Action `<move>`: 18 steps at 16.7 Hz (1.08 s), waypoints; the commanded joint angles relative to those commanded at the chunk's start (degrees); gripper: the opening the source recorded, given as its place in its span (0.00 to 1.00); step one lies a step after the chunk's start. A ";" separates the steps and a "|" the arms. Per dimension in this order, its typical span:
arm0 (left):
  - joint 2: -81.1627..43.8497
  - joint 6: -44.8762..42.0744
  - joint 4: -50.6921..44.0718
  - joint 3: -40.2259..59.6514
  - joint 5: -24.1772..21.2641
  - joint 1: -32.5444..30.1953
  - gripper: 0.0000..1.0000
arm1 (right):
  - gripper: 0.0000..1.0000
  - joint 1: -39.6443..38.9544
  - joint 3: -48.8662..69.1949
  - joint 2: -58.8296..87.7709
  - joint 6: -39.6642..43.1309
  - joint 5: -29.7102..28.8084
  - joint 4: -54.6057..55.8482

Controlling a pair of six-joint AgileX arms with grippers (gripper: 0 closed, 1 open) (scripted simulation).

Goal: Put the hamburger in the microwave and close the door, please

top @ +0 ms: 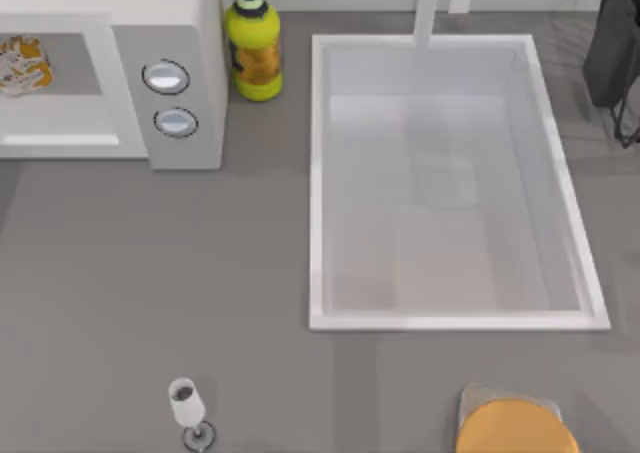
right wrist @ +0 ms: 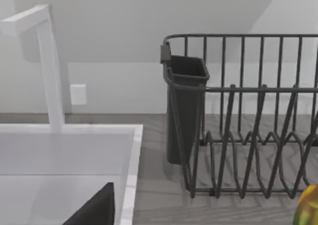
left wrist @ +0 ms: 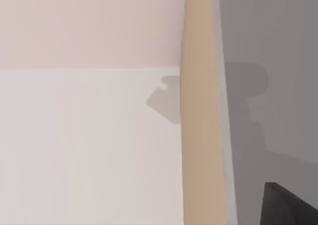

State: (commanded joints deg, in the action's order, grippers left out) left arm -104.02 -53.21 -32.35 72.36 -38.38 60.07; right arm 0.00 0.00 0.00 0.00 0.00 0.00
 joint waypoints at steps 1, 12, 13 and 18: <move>-0.52 -0.02 2.70 -1.39 0.00 0.04 0.00 | 1.00 0.00 0.00 0.00 0.00 0.00 0.00; -1.71 0.42 10.83 -9.17 0.52 -0.97 0.00 | 1.00 0.00 0.00 0.00 0.00 0.00 0.00; 0.09 1.17 11.52 -10.78 1.26 -2.06 0.00 | 1.00 0.00 0.00 0.00 0.00 0.00 0.00; 9.02 3.96 15.34 -18.90 3.57 -5.97 0.00 | 1.00 0.00 0.00 0.00 0.00 0.00 0.00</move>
State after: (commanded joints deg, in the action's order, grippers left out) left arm -95.00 -49.24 -17.01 53.46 -34.81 54.10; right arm 0.00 0.00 0.00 0.00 0.00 0.00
